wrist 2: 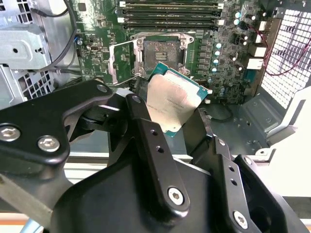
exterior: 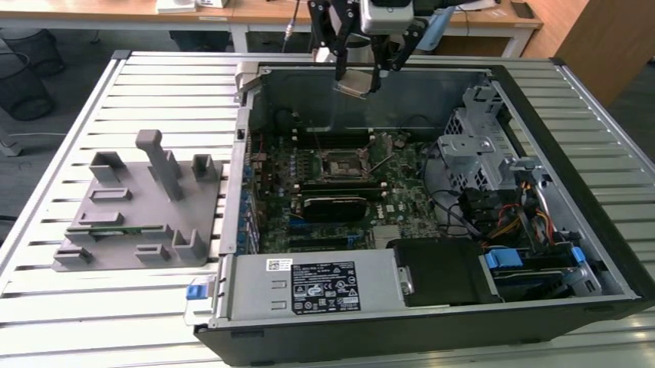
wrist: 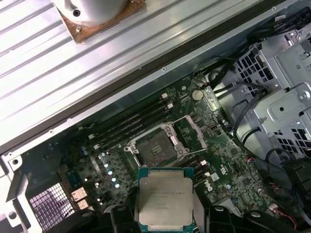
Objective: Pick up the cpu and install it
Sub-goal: 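Place the cpu into insertion slot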
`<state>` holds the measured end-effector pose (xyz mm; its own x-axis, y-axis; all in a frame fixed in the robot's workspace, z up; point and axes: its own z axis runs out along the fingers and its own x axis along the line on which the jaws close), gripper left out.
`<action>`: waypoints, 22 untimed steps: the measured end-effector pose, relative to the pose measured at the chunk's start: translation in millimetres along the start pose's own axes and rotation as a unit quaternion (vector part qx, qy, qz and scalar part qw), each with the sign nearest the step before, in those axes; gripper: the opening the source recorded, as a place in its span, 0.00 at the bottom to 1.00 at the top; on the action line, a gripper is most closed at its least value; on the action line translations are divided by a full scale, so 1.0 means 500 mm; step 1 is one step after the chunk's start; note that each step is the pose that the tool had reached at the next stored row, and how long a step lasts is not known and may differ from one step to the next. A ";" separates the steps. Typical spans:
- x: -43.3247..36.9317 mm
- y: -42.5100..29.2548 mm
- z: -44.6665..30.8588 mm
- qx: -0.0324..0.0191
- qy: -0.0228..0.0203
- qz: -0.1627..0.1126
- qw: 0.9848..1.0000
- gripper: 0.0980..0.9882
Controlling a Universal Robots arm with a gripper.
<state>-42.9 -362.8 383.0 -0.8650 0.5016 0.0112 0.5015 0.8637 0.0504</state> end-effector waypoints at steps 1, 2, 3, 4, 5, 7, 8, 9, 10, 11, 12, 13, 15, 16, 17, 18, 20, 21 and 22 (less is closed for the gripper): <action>0.000 0.000 0.000 0.000 0.000 0.002 1.000 0.49; 0.000 0.000 0.000 0.000 0.000 0.005 1.000 0.49; 0.000 0.000 0.000 0.000 0.000 0.007 1.000 0.49; 0.000 0.000 0.000 0.000 0.000 0.010 1.000 0.49; 0.000 0.000 0.000 0.000 -0.001 0.012 1.000 0.49; 0.000 0.000 0.000 0.000 -0.001 0.017 1.000 0.49; 0.000 0.000 0.000 0.000 -0.001 0.019 1.000 0.49; 0.000 0.000 0.000 0.000 -0.001 0.022 1.000 0.49; 0.000 0.000 0.000 0.000 -0.001 0.024 1.000 0.49; 0.000 0.000 0.000 0.000 -0.001 0.026 1.000 0.49; 0.000 0.000 0.000 0.000 -0.001 0.029 1.000 0.49; 0.000 0.000 0.000 0.000 -0.002 0.031 1.000 0.49; 0.000 0.000 0.000 0.000 -0.002 0.036 0.999 0.49; 0.000 0.000 0.001 0.000 -0.002 0.038 0.999 0.49; 0.000 0.000 0.001 0.000 -0.002 0.041 0.999 0.49; 0.000 0.000 0.001 0.000 -0.002 0.043 0.999 0.49; 0.000 0.000 0.001 -0.001 -0.002 0.048 0.999 0.49; 0.000 0.000 0.001 -0.001 -0.003 0.050 0.999 0.49; 0.000 0.000 0.001 -0.001 -0.003 0.053 0.999 0.49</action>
<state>-42.9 -362.8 382.6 -0.8075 0.5898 0.0112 0.5895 0.8062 0.0504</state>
